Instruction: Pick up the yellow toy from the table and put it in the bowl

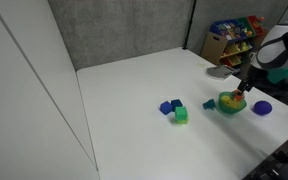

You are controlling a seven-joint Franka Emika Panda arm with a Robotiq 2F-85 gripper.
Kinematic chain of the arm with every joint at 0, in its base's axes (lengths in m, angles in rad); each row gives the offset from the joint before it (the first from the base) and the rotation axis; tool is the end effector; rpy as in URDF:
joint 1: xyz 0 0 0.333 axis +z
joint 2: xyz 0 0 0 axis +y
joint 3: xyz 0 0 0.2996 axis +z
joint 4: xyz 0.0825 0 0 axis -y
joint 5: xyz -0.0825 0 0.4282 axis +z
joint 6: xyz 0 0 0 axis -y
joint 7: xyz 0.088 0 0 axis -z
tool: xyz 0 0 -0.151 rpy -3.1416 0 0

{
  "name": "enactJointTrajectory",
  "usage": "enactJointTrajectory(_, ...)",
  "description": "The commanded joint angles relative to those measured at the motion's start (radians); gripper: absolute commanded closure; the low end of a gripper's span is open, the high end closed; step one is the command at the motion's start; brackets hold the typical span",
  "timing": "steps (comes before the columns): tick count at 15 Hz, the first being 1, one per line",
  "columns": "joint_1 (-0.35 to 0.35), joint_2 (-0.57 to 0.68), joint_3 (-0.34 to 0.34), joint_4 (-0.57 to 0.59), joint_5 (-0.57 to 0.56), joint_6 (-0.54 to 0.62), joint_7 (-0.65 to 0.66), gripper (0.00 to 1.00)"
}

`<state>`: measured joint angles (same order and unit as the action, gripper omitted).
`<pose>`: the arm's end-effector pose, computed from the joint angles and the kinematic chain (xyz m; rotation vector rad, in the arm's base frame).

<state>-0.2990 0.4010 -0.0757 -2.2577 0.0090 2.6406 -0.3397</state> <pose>0.5107 -0.2052 0.0838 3.1230 -0.0581 -0.0385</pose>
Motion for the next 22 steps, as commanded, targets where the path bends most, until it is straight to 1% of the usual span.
enactJointTrajectory(1, 0.03, -0.105, -0.002, -0.02, 0.001, -0.131, 0.02, 0.0)
enactJointTrajectory(4, 0.065, -0.176, -0.005, -0.01, 0.004, -0.248, 0.047, 0.0)
enactJointTrajectory(7, 0.107, -0.249, -0.003, 0.008, 0.017, -0.379, 0.107, 0.0)
enactJointTrajectory(13, 0.206, -0.411, 0.006, 0.034, -0.074, -0.534, 0.339, 0.0)
enactJointTrajectory(15, 0.228, -0.464, 0.018, 0.056, -0.088, -0.6, 0.39, 0.0)
enactJointTrajectory(18, 0.247, -0.523, 0.034, 0.103, -0.063, -0.713, 0.41, 0.0)
enactJointTrajectory(20, 0.252, -0.548, 0.041, 0.121, -0.062, -0.758, 0.414, 0.0)
enactJointTrajectory(21, 0.254, -0.556, 0.043, 0.125, -0.062, -0.772, 0.414, 0.0)
enactJointTrajectory(22, 0.251, -0.543, 0.039, 0.108, -0.061, -0.734, 0.392, 0.0)
